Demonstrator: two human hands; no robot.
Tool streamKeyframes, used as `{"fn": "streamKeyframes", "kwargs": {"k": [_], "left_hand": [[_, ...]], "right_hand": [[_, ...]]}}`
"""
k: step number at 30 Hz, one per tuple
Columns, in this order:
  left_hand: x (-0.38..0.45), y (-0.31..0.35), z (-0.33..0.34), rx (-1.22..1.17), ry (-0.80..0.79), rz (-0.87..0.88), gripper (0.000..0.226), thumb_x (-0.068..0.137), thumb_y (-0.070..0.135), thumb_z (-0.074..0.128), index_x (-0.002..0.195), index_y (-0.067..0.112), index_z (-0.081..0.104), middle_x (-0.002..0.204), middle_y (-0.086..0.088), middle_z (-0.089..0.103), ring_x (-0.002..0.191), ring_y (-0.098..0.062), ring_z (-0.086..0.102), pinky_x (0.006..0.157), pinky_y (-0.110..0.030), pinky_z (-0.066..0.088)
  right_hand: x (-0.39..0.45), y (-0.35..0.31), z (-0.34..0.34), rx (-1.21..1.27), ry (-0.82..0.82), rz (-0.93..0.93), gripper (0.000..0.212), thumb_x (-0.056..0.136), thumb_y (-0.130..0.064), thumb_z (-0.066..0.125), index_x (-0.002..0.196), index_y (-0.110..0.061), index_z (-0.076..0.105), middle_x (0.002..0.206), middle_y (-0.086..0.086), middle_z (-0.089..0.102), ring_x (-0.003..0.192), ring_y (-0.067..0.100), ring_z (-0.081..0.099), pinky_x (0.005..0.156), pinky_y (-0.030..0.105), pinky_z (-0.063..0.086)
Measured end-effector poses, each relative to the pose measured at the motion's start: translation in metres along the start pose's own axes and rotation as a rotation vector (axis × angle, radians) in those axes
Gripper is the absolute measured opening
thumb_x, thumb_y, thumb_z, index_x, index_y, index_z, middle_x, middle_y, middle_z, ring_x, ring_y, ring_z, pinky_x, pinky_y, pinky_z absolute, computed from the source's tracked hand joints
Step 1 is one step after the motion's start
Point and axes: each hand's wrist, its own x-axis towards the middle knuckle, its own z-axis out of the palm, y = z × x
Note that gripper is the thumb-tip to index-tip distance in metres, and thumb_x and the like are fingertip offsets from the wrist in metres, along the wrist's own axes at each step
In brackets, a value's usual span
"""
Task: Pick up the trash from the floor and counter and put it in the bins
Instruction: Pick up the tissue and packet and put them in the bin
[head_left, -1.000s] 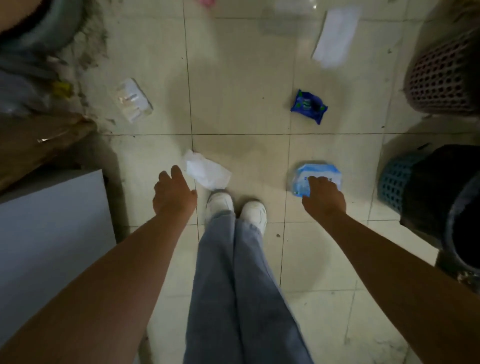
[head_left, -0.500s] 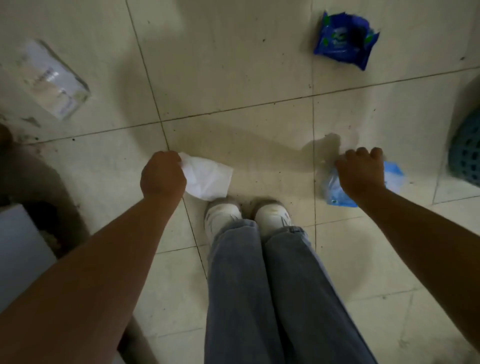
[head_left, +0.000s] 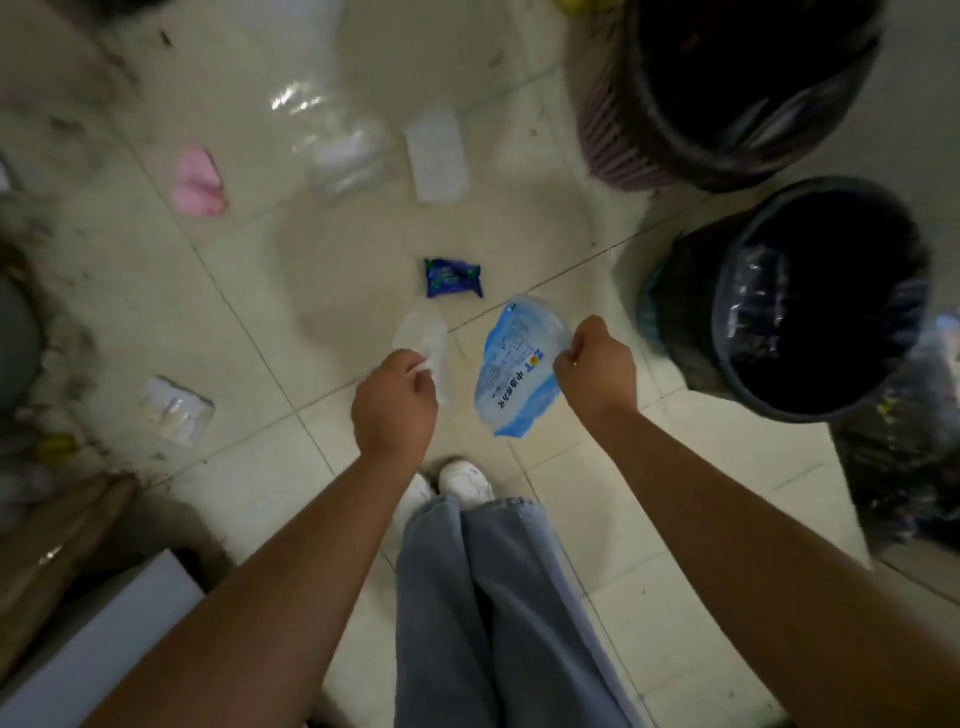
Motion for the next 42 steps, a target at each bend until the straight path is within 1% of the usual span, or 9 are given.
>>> {"fn": "streamKeyframes", "kwargs": {"k": [6,12,18,23,27,30,33,36,42], "left_hand": [[-0.069,0.174,-0.006,-0.170,-0.232,0.170,0.020,0.092,0.007,0.055,0.104,-0.007,0.064,0.086,-0.013,0.061,0.081,-0.020,0.051,0.055,-0.017,0.030],[-0.103,0.317,0.080,-0.180,-0.422,0.249,0.022,0.093,0.007,0.054,0.110,-0.006,0.061,0.085,-0.008,0.062,0.086,-0.020,0.052,0.067,-0.022,0.038],[-0.087,0.364,0.195,0.153,-0.409,0.139,0.040,0.095,0.015,0.049,0.133,0.004,0.045,0.137,-0.019,0.051,0.125,-0.034,0.050,0.098,-0.036,0.044],[-0.074,0.334,0.233,0.521,-0.422,0.146,0.039,0.095,0.014,0.046,0.133,0.005,0.046,0.139,-0.019,0.048,0.128,-0.035,0.045,0.104,-0.042,0.042],[-0.059,0.294,0.219,0.726,-0.340,0.361,0.038,0.091,0.008,0.047,0.129,0.007,0.052,0.138,-0.014,0.050,0.130,-0.031,0.042,0.103,-0.038,0.040],[-0.037,0.276,0.207,0.884,-0.334,0.523,0.050,0.095,0.014,0.045,0.144,0.010,0.035,0.156,-0.012,0.027,0.146,-0.028,0.020,0.118,-0.037,0.023],[-0.014,0.264,0.208,1.146,-0.387,0.604,0.058,0.102,0.026,0.030,0.151,0.011,0.004,0.162,-0.008,-0.004,0.150,-0.025,-0.005,0.123,-0.037,0.005],[-0.003,0.258,0.213,1.230,-0.437,0.610,0.060,0.102,0.028,0.025,0.151,0.010,-0.006,0.161,-0.008,-0.012,0.149,-0.024,-0.012,0.123,-0.039,0.000],[-0.032,0.249,0.174,1.035,-0.359,0.417,0.055,0.103,0.028,0.023,0.151,0.017,-0.001,0.162,-0.004,-0.008,0.149,-0.024,-0.011,0.122,-0.040,0.001]], "right_hand": [[-0.047,0.058,-0.199,0.452,0.363,0.202,0.032,0.089,0.001,0.048,0.121,-0.002,0.049,0.094,0.024,0.061,0.075,0.038,0.065,0.078,0.046,0.056],[-0.033,0.167,-0.314,0.833,0.544,0.451,0.039,0.095,-0.001,0.047,0.134,-0.006,0.047,0.118,0.024,0.060,0.058,0.015,0.055,0.069,0.032,0.055],[0.018,0.243,-0.325,0.807,0.419,0.502,0.031,0.095,-0.005,0.048,0.126,-0.007,0.052,0.105,0.011,0.060,0.066,0.010,0.059,0.053,0.013,0.053],[0.076,0.263,-0.288,0.806,0.240,0.548,0.034,0.093,-0.001,0.050,0.127,-0.004,0.051,0.115,0.017,0.062,0.087,0.026,0.066,0.075,0.029,0.059],[0.133,0.259,-0.243,0.732,0.093,0.531,0.040,0.092,0.001,0.048,0.132,-0.004,0.048,0.128,0.016,0.059,0.110,0.035,0.062,0.077,0.014,0.056],[0.167,0.258,-0.210,0.701,0.015,0.569,0.042,0.092,0.001,0.047,0.133,-0.003,0.047,0.129,0.022,0.057,0.115,0.039,0.059,0.095,0.038,0.054],[0.184,0.257,-0.183,0.457,-0.130,0.520,0.054,0.092,-0.008,0.049,0.142,-0.004,0.031,0.139,0.022,0.048,0.125,0.039,0.049,0.103,0.040,0.042],[0.175,0.253,-0.172,0.110,-0.224,0.369,0.060,0.092,-0.016,0.049,0.146,-0.008,0.024,0.148,0.020,0.033,0.132,0.040,0.039,0.105,0.042,0.039],[0.118,0.200,-0.203,-0.451,-0.220,-0.103,0.060,0.099,-0.040,0.032,0.150,-0.021,0.007,0.161,0.005,-0.002,0.148,0.031,-0.004,0.121,0.047,0.003]]}}
